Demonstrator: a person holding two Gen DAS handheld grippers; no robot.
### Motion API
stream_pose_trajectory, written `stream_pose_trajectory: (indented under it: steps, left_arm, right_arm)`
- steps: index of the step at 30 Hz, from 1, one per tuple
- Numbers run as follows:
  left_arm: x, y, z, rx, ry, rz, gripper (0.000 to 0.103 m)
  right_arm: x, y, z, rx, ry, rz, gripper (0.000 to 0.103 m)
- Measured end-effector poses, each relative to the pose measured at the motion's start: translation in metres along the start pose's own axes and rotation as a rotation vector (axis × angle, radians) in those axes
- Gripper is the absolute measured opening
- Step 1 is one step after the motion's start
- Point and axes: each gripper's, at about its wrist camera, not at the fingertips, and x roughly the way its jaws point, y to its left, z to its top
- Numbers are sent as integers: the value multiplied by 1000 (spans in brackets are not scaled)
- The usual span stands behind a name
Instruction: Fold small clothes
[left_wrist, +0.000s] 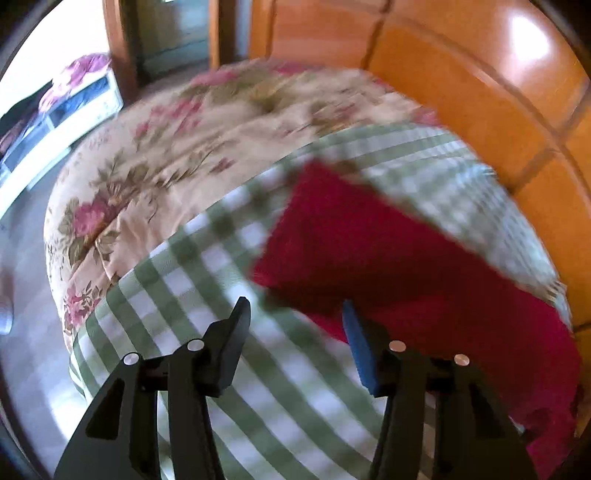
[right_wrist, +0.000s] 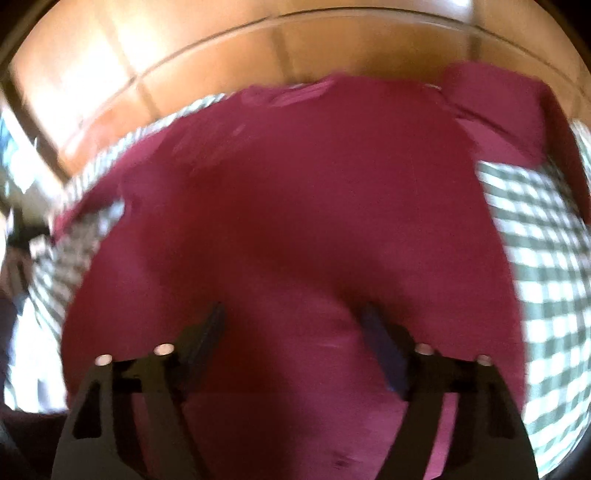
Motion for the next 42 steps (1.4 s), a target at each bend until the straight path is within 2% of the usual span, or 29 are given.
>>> stream_pose_trajectory:
  steps: [2, 4, 7, 9, 12, 15, 17, 19, 21, 25, 26, 30, 34, 36, 39, 41, 42]
  left_arm:
    - [-28, -27, -14, 70, -68, -60, 63]
    - [-48, -54, -31, 134, -97, -145, 68]
    - [-75, -102, -70, 258, -109, -261, 69]
    - [-85, -133, -101, 342, -94, -334, 69]
    - [-99, -189, -163, 499, -45, -446, 69]
    - [-105, -231, -213, 629, 2, -495, 71]
    - [-108, -251, -238, 687, 31, -514, 75]
    - [-108, -268, -258, 741, 33, -498, 78]
    - [-107, -280, -272, 797, 20, -477, 78]
    - [-97, -292, -281, 843, 9, -433, 79]
    - [-94, -293, -284, 844, 13, -424, 82]
    - [-90, -296, -287, 835, -8, -425, 90]
    - [-83, -300, -288, 842, -12, -441, 97]
    - [-78, -302, -287, 840, 2, -451, 100]
    - [-73, -304, -285, 843, 4, -452, 100]
    - [-72, -304, -286, 843, -1, -454, 101]
    - [-72, -304, -286, 843, -1, -454, 101]
  right_arm:
    - [-18, -36, 8, 92, -58, -37, 71]
    - [-32, -77, 15, 186, -106, -104, 67]
    - [-48, -139, 20, 307, -173, -295, 67]
    - [-51, -171, 26, 324, -207, -445, 67]
    - [-39, -199, 40, 301, -206, -529, 67]
    - [-19, -210, 61, 255, -219, -596, 66]
    - [-3, -215, 75, 222, -202, -627, 51]
    - [4, -226, 86, 200, -174, -706, 14]
    - [-14, -236, 90, 221, -205, -708, 5]
    - [-75, -250, 101, 206, -302, -677, 5]
    - [-89, -253, 105, 201, -315, -671, 5]
    - [-131, -281, 130, 231, -269, -638, 5]
    - [-134, -320, 155, 285, -189, -680, 5]
    - [-122, -350, 170, 348, -145, -672, 5]
    - [-99, -368, 189, 361, -133, -672, 5]
    - [-85, -376, 196, 371, -134, -642, 13]
    - [-77, -381, 195, 392, -124, -664, 36]
